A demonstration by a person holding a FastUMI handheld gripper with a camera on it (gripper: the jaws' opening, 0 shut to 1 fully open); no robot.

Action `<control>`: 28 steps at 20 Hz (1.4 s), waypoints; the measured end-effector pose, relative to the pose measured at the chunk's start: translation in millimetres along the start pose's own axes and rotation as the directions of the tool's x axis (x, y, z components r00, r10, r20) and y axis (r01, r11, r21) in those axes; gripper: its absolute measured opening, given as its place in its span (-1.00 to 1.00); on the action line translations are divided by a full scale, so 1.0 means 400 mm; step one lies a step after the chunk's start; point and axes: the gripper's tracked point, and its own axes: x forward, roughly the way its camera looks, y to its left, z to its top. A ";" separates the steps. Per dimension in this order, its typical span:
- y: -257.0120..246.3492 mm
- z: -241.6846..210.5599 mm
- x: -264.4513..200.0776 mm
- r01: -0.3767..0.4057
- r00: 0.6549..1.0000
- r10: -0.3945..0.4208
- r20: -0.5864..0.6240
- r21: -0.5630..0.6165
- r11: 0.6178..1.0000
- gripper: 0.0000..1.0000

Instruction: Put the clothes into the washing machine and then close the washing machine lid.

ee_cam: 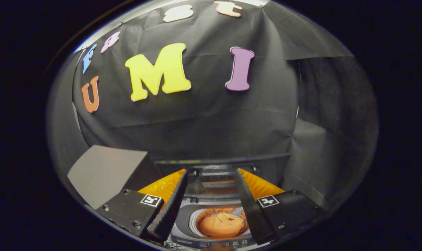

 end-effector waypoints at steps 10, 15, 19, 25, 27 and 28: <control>0.008 -0.009 0.310 0.040 0.978 -0.031 -0.209 0.040 0.998 0.72; -0.002 -0.051 0.367 0.061 0.960 -0.062 -0.274 -0.013 0.998 0.72; -0.030 -0.063 0.383 0.071 0.954 -0.085 -0.288 -0.057 0.996 0.72; -0.020 -0.071 0.393 -0.002 0.956 -0.013 -0.294 -0.051 0.999 0.73; -0.016 -0.066 0.399 -0.013 0.967 -0.003 -0.256 -0.060 0.998 0.73; -0.019 -0.058 0.398 -0.014 0.971 -0.001 -0.239 -0.062 0.998 0.73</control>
